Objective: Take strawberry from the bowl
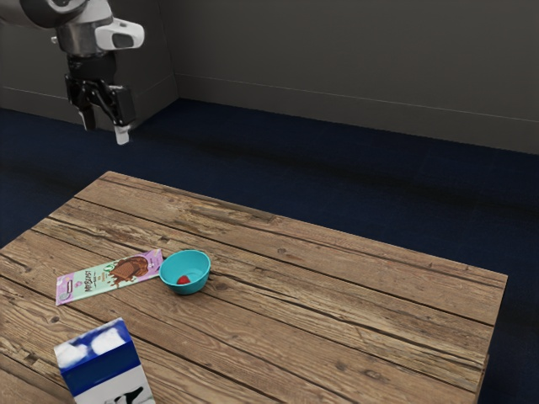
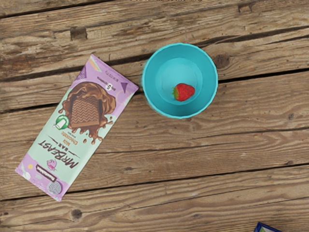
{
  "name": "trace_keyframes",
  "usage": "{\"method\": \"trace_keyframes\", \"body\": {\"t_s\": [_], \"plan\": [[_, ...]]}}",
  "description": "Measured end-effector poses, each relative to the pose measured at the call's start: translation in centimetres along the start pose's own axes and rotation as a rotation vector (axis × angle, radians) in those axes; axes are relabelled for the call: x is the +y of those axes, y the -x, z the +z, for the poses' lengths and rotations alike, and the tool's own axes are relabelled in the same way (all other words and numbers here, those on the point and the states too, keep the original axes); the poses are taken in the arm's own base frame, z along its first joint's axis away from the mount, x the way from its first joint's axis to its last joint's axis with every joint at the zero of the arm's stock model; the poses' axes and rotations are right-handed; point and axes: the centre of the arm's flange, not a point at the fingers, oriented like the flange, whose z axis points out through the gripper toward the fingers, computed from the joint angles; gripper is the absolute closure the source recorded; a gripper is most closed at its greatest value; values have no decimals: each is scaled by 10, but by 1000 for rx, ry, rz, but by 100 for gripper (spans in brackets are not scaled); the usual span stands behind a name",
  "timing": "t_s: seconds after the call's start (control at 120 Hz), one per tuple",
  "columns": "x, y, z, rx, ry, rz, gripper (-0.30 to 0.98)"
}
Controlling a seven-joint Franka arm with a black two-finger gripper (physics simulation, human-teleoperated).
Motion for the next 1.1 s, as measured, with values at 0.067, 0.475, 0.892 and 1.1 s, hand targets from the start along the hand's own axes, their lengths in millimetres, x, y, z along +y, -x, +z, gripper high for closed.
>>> {"method": "trace_keyframes", "body": {"t_s": [0.067,0.475,0.892,1.1], "plan": [[-16,6,2,14,-2,-20,0],[96,-45,153,-153,15,262,1],[58,-48,243,-98,9,455,2],[92,-67,273,-65,-4,650,13]]}}
